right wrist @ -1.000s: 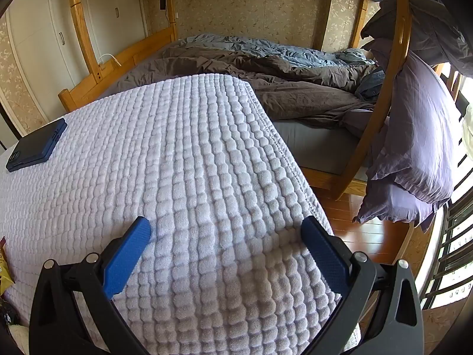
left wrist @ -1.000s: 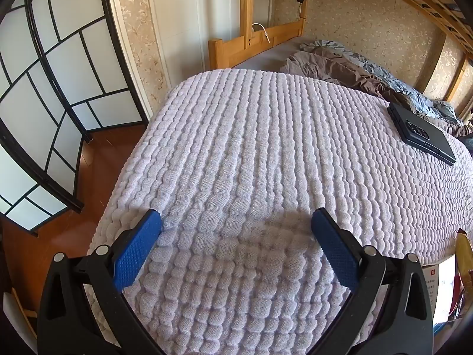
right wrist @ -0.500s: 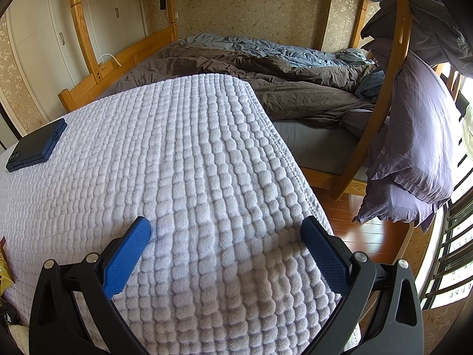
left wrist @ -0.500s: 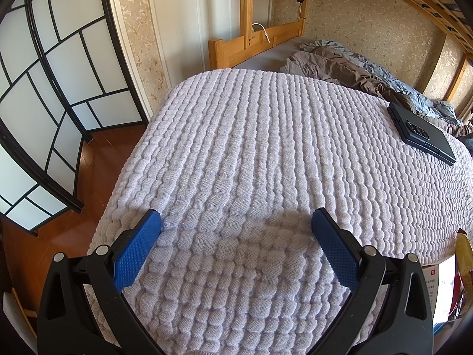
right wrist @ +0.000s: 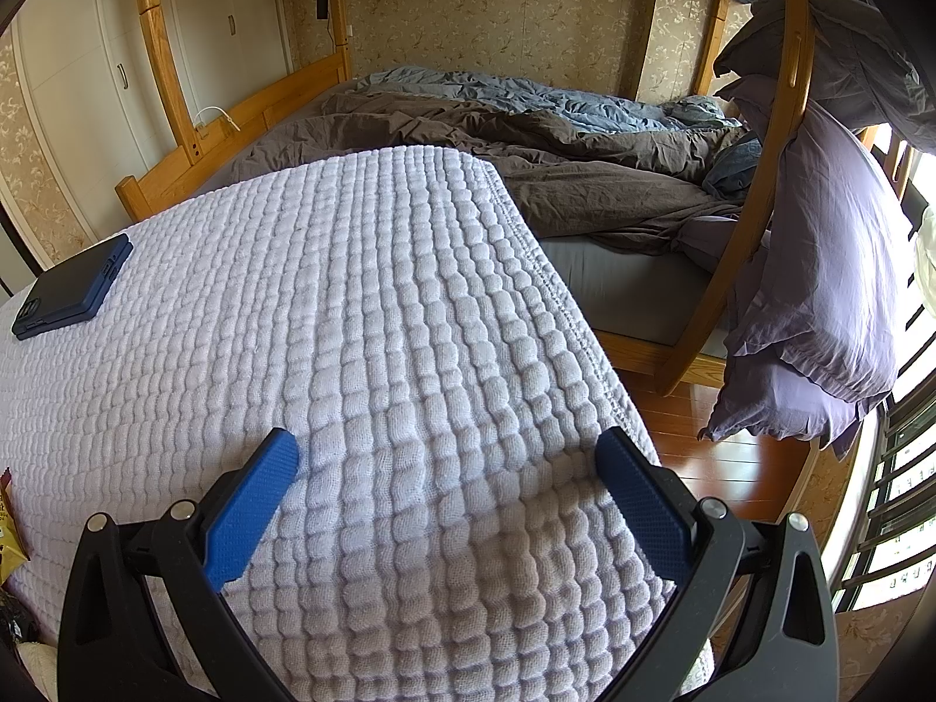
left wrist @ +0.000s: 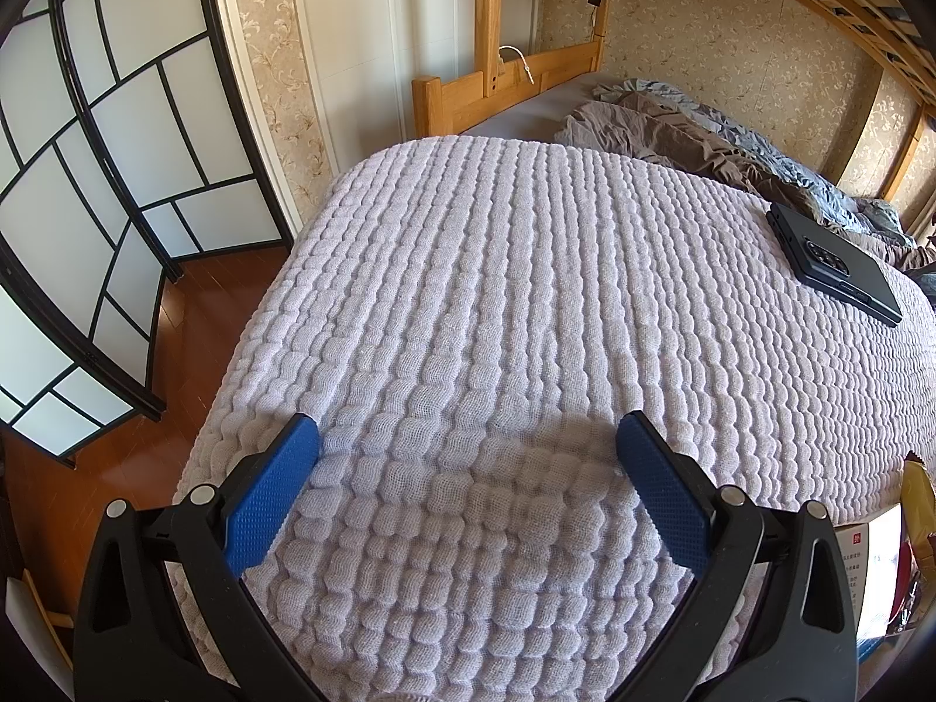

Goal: Collect trash

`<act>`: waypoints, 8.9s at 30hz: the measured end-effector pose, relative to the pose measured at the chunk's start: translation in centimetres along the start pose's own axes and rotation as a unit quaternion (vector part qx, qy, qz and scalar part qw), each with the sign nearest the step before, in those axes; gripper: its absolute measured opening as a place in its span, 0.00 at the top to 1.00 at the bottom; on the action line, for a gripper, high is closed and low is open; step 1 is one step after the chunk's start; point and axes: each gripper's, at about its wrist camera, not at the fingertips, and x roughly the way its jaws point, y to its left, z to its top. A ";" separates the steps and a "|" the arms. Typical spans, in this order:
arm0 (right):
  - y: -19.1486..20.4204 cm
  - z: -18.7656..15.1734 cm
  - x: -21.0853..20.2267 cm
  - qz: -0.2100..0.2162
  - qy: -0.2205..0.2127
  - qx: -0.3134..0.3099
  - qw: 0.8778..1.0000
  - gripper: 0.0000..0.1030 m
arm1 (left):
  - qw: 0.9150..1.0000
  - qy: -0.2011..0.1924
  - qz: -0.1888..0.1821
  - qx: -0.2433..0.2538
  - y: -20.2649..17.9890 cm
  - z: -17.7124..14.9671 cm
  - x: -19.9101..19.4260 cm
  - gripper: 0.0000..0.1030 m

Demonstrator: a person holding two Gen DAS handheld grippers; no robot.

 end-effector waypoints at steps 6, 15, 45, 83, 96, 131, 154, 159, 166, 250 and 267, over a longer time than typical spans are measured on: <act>0.0 0.0 0.0 0.000 0.000 0.000 1.000 0.03 | 1.000 0.000 0.000 0.000 0.0 0.0 0.0 0.01; 0.0 0.0 0.0 0.000 0.000 0.000 1.000 0.03 | 1.000 0.000 0.000 0.000 0.0 0.0 0.0 0.01; 0.0 0.0 0.0 -0.001 0.000 0.001 1.000 0.03 | 1.000 0.000 0.000 0.000 0.0 0.0 0.0 0.01; 3.1 -0.7 -3.2 0.024 -0.053 -0.076 0.995 0.04 | 1.000 0.016 -0.002 -0.003 0.1 0.8 0.2 0.01; 8.3 -5.2 -12.0 0.095 -0.051 -0.180 0.978 0.05 | 0.993 -0.045 -0.095 0.060 -2.6 -1.1 -9.3 0.01; 10.5 -11.8 -12.1 0.100 0.062 -0.083 0.990 0.38 | 0.929 0.051 -0.217 0.297 -11.5 -12.5 -12.5 0.52; 11.8 -11.2 -11.4 0.070 0.059 -0.045 0.995 0.45 | 0.964 0.058 -0.148 0.213 -11.6 -13.0 -11.9 0.44; 12.9 -11.3 -10.6 0.054 0.055 -0.059 0.995 0.55 | 0.966 0.062 -0.142 0.207 -11.6 -12.9 -11.5 0.53; 13.2 -11.9 -11.6 0.068 0.043 -0.091 0.993 0.56 | 0.965 0.064 -0.143 0.210 -11.3 -13.0 -11.6 0.53; 16.0 -26.8 -21.6 0.209 0.099 -0.256 0.939 0.56 | 0.948 0.101 -0.192 0.235 -12.1 -22.3 -16.9 0.53; 18.0 -28.6 -17.9 0.183 0.128 -0.255 0.941 0.56 | 0.941 0.130 -0.179 0.256 -12.1 -24.3 -13.5 0.53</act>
